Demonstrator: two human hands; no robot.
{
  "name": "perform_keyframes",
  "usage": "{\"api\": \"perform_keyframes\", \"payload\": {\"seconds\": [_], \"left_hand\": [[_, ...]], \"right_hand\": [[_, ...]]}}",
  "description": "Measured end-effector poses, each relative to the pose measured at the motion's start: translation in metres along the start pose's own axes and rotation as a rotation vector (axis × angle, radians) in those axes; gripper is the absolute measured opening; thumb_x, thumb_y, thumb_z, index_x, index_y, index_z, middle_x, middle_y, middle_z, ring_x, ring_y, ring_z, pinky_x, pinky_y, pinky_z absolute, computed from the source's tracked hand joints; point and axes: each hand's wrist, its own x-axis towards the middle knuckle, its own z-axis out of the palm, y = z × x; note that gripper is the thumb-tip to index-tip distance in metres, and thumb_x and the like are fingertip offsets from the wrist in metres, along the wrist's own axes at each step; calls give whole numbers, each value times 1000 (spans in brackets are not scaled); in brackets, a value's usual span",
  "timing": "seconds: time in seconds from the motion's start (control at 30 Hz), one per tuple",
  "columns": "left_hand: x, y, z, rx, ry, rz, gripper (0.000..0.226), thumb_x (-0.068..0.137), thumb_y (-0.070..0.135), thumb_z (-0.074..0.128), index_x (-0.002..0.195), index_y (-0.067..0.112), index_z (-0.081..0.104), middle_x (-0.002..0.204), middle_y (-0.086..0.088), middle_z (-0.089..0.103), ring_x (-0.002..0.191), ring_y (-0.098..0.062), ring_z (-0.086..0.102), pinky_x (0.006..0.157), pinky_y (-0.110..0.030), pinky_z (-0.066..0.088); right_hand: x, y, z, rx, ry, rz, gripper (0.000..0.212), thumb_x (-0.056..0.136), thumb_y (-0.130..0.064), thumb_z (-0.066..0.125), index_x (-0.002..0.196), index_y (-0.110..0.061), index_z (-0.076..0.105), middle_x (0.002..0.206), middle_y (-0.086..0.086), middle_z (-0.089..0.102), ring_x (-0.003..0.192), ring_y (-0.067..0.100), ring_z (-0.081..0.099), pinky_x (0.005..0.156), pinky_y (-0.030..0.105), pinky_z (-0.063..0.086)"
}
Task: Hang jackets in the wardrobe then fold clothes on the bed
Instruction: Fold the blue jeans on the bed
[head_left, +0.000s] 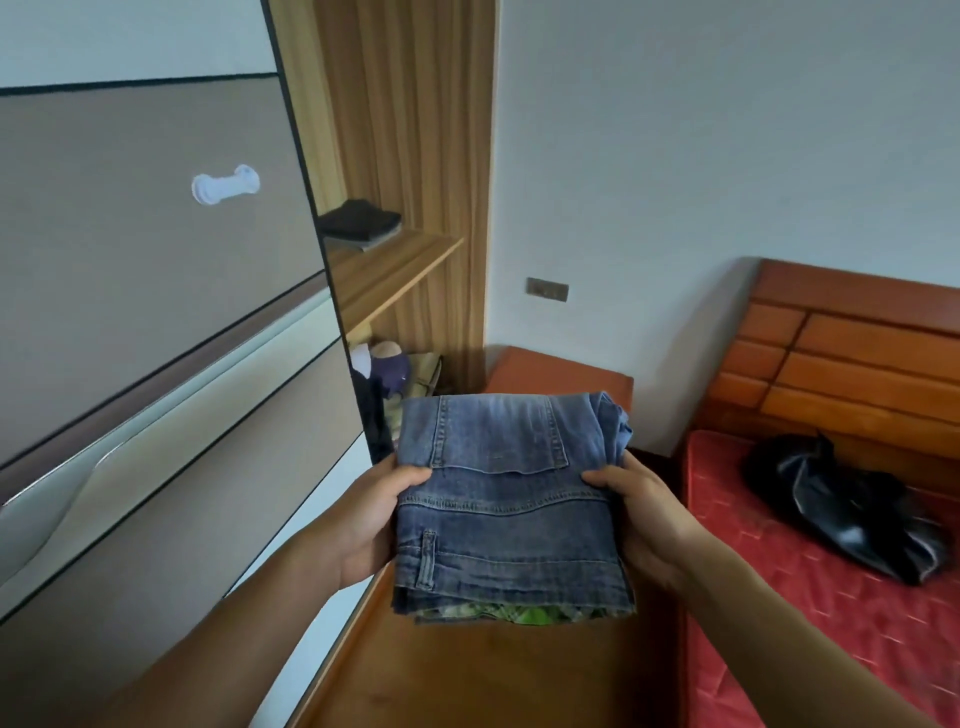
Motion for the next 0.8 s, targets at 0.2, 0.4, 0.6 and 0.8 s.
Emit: {"api": "perform_keyframes", "payload": {"seconds": [0.2,0.4,0.6,0.8], "left_hand": [[116,59,2,-4,21,-29,27,104,19,49,129,21,58,116,-11,74,105,-30,72,88,-44,57],[227,105,8,0,101,-27,31,102,12,47,129,17,60,112,-13,74,104,-32,71,85,-44,57],[341,148,27,-103,256,6,34,99,4,45,129,12,60,117,-19,72,105,-37,70,79,-45,59],[421,186,30,-215,449,20,40,94,0,45,130,10,58,122,-22,68,100,-38,67,83,-46,56]], "right_hand": [[124,-52,-7,-16,-6,11,40,96,-2,54,132,-20,60,122,15,72,110,37,70,91,51,57],[252,-94,-20,-37,-40,33,39,95,-2,56,130,-20,61,119,15,73,106,36,71,90,52,57],[395,-154,-33,-91,-172,90,35,97,-2,54,125,-19,63,116,13,75,102,33,73,85,46,58],[522,-206,-17,-187,-320,182,33,96,-3,53,125,-13,65,115,17,74,101,35,73,85,47,59]]}}
